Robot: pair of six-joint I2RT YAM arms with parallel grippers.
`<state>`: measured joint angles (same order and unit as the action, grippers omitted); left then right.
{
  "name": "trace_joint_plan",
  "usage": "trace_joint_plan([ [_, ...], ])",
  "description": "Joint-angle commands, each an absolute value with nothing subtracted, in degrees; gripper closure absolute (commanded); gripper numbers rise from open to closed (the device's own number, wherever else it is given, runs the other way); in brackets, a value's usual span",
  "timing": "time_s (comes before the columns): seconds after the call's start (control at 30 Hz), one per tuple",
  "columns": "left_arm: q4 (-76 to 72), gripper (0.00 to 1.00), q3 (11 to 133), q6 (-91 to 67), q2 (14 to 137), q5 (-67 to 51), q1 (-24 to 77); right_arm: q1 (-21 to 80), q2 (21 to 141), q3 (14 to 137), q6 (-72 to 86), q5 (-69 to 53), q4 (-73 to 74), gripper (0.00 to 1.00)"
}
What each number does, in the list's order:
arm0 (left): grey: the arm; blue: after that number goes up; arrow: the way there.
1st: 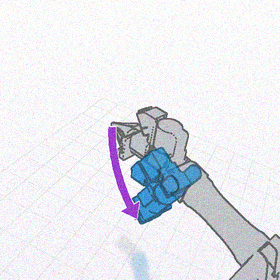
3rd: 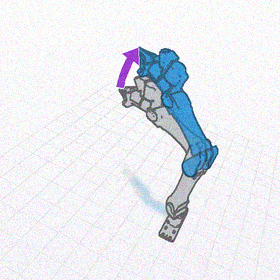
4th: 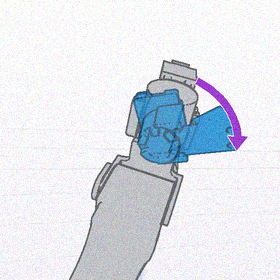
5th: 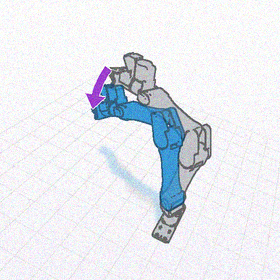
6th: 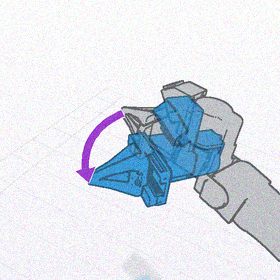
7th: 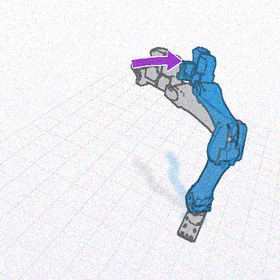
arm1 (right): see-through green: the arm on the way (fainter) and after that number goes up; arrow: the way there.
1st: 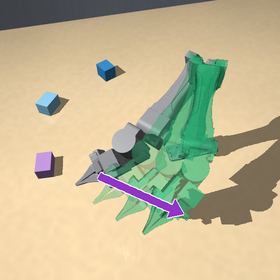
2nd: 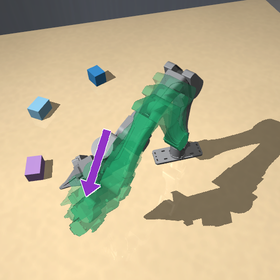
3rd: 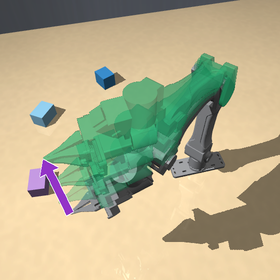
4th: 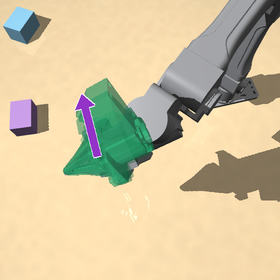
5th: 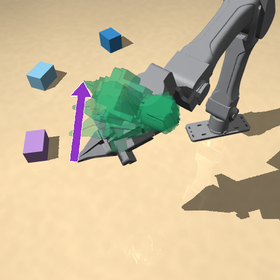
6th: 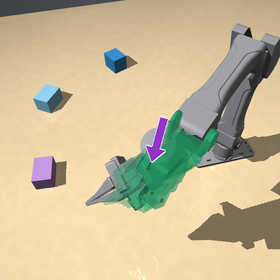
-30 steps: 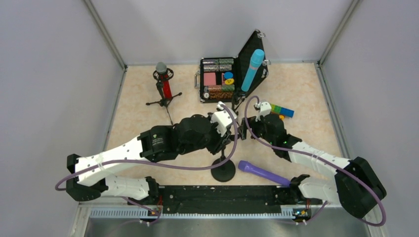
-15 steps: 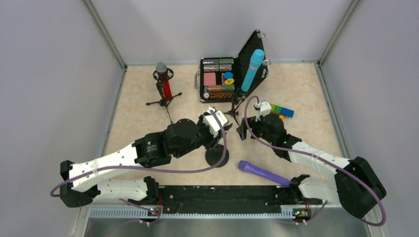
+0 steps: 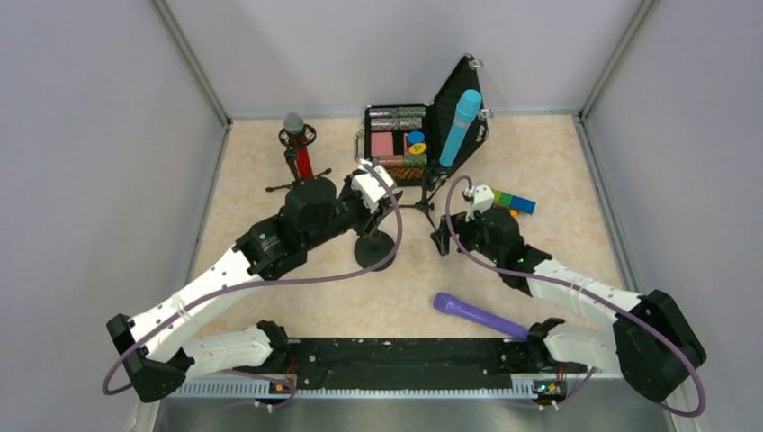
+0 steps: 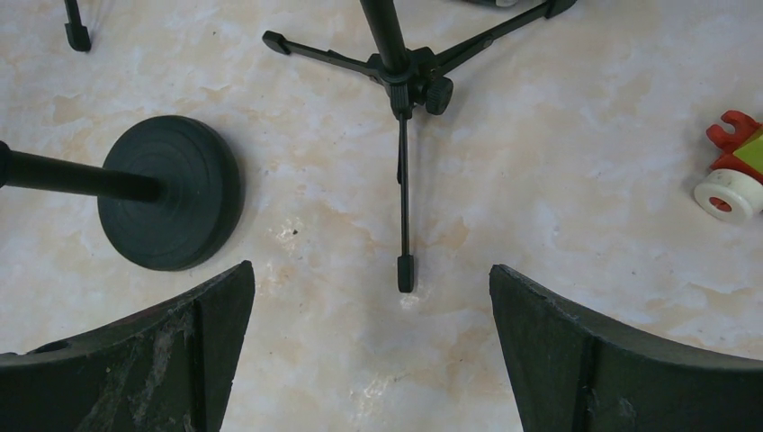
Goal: Attach the microphones to the stand
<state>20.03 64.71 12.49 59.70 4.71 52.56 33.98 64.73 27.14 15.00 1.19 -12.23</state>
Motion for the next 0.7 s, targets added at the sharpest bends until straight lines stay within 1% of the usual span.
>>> trace_joint_plan([
  [0.0, 13.1, 1.0, 68.6, 13.9, 60.3, -11.3, 46.2, 34.2, 62.1, 30.0, 12.3, -0.9, -11.9, 0.01],
  [0.1, 13.5, 1.0, 69.8, 14.2, 61.7, -18.3, 42.0, 34.2, 61.0, 29.9, 10.6, -2.9, -11.1, 0.01],
  [0.33, 13.6, 1.0, 72.8, 14.6, 66.3, -29.7, 34.7, 34.2, 59.3, 31.4, 7.5, -8.3, -7.0, 0.01],
  [0.67, 12.0, 1.0, 71.3, 18.1, 67.6, -42.3, 27.7, 34.2, 55.6, 31.1, 6.0, -8.9, -3.5, 0.01],
])
